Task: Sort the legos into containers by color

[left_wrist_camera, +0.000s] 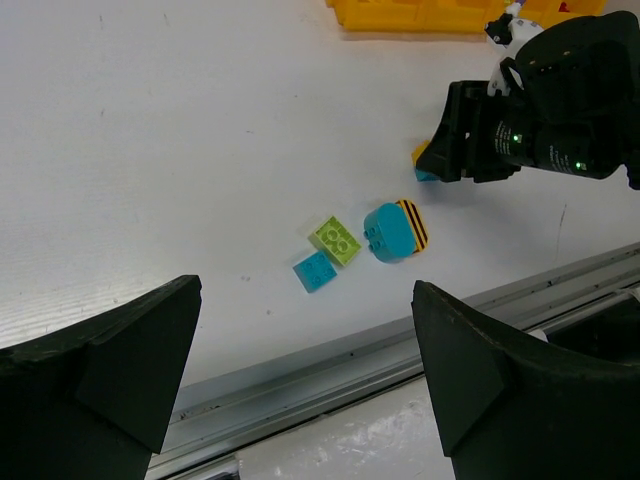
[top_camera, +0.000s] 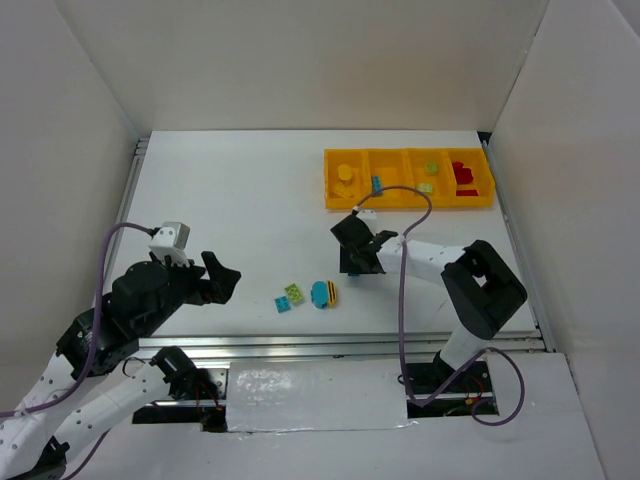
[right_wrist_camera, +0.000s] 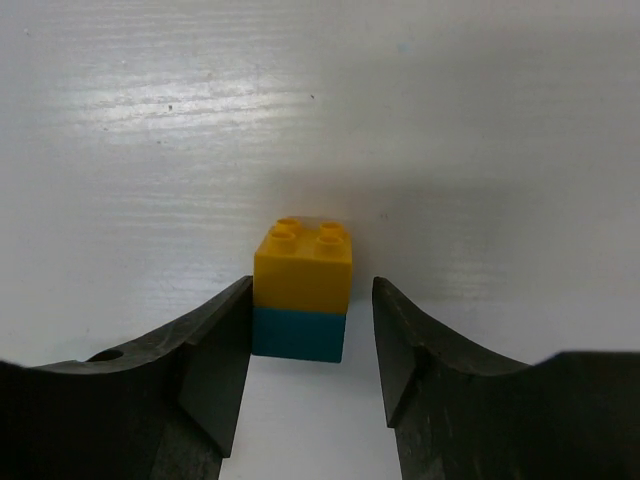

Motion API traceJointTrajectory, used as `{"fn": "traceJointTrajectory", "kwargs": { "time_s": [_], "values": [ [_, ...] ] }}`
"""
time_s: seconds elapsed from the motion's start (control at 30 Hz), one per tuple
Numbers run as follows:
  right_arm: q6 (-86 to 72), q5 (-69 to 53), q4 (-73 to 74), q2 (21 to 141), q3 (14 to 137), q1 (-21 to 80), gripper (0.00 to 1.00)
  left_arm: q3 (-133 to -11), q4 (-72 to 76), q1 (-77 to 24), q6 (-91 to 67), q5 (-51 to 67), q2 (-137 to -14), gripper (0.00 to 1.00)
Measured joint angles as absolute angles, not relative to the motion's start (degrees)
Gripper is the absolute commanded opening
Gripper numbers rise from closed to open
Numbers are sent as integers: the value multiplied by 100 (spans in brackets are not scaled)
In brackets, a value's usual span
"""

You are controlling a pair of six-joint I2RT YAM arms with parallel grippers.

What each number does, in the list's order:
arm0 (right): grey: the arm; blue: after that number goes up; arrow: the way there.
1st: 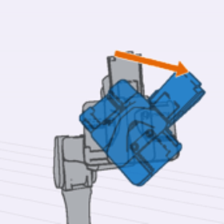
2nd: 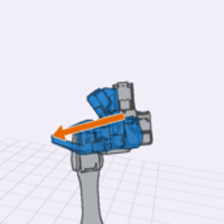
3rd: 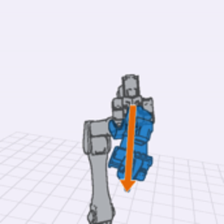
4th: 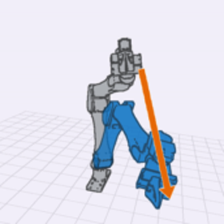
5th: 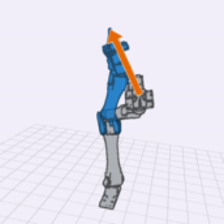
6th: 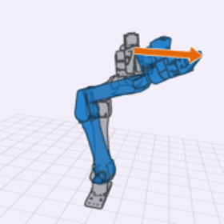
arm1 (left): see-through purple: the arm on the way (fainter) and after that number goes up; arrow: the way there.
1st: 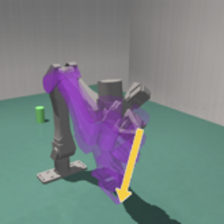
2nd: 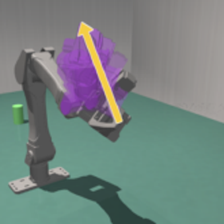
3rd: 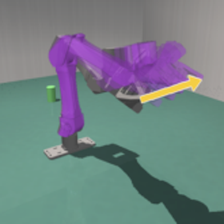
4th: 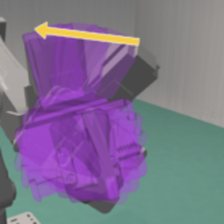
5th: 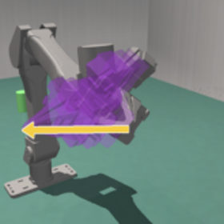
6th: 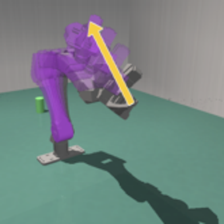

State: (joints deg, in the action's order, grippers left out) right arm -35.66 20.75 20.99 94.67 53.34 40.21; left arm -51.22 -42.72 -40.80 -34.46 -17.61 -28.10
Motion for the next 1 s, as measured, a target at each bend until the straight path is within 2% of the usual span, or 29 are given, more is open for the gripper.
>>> {"fn": "traceJointTrajectory", "kwargs": {
  "time_s": [0.07, 0.23, 0.5, 0.57, 0.6, 0.63, 0.8, 1.0],
  "values": [
    [-3500, 2008, 1984, 9515, 5334, 3962, 52, -5122, -4261, -4080, -3446, -1750, -2803, 100],
    [-3465, 1898, 1872, 9684, 5341, 3953, 50, -5122, -4237, -4080, -3446, -1726, -2777, 100],
    [-3503, 1887, 1874, 9686, 5339, 3948, 35, -5120, -4237, -4080, -3446, -1719, -2714, 100],
    [-3507, 1879, 1865, 9662, 5319, 3951, 26, -5120, -4235, -4080, -3446, -1719, -2714, 99],
    [-3505, 1857, 1861, 9640, 5304, 3951, 11, -5120, -4235, -4080, -3446, -1719, -2714, 100],
    [-3503, 1806, 1859, 9596, 5275, 3957, 0, -5120, -4235, -4080, -3446, -1717, -2714, 99],
    [-3306, 1544, 1758, 8973, 4995, 4077, 0, -5061, -4154, -4080, -3583, -1684, -2738, 99],
    [-2606, 991, 1288, 7452, 4528, 4449, 0, -4101, -3188, -4077, -4429, -1000, -2926, 99]
  ]
}}
